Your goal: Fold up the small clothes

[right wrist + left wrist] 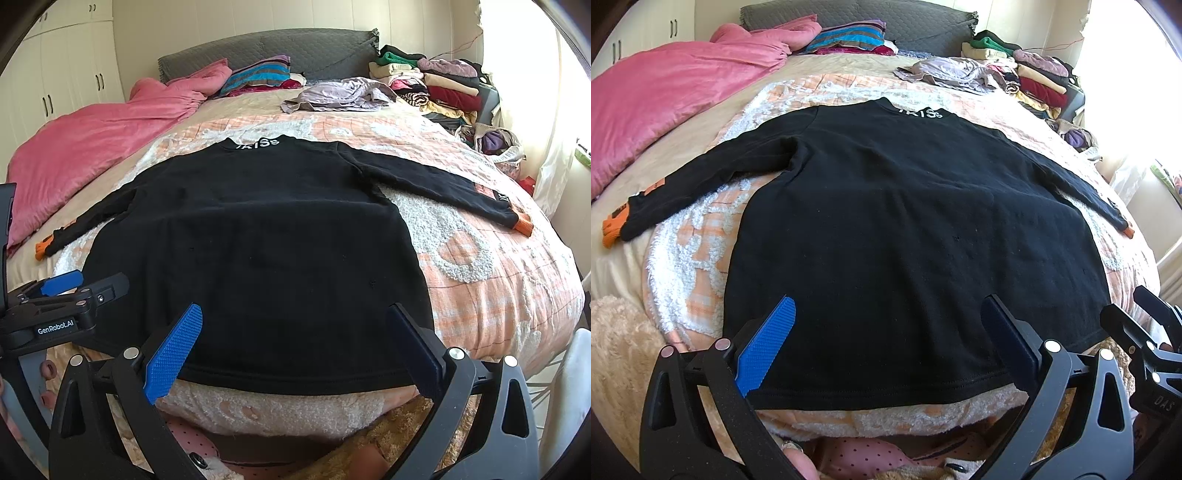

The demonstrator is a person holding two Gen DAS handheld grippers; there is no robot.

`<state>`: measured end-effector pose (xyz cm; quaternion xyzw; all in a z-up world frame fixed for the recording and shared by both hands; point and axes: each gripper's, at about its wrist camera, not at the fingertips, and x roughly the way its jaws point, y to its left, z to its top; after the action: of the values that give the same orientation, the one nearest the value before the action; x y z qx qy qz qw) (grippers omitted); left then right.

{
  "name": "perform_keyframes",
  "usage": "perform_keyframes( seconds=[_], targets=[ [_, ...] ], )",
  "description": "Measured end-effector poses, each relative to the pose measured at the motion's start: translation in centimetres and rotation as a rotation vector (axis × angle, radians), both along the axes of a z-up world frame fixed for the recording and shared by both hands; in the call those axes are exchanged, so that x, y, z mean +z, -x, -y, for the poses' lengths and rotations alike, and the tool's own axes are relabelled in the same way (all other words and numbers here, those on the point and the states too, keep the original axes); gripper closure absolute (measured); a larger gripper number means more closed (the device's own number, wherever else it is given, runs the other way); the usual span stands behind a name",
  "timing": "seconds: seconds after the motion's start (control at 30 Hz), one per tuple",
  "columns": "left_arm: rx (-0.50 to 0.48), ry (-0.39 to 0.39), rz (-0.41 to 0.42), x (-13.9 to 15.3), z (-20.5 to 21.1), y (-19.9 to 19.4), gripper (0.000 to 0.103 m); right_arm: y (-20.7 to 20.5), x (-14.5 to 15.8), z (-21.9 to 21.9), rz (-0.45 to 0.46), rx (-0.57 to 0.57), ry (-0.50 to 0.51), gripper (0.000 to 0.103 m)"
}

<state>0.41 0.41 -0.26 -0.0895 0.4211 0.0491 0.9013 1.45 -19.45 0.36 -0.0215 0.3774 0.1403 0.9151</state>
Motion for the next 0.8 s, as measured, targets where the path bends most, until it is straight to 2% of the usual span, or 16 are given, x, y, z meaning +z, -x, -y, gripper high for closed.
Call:
perform_keyframes(
  seconds=[0.8],
  targets=[
    [0.003, -0.003, 0.001, 0.13, -0.02, -0.08, 0.008, 0.09, 0.29, -0.31, 0.014, 0.002, 0.002, 0.004]
  ],
)
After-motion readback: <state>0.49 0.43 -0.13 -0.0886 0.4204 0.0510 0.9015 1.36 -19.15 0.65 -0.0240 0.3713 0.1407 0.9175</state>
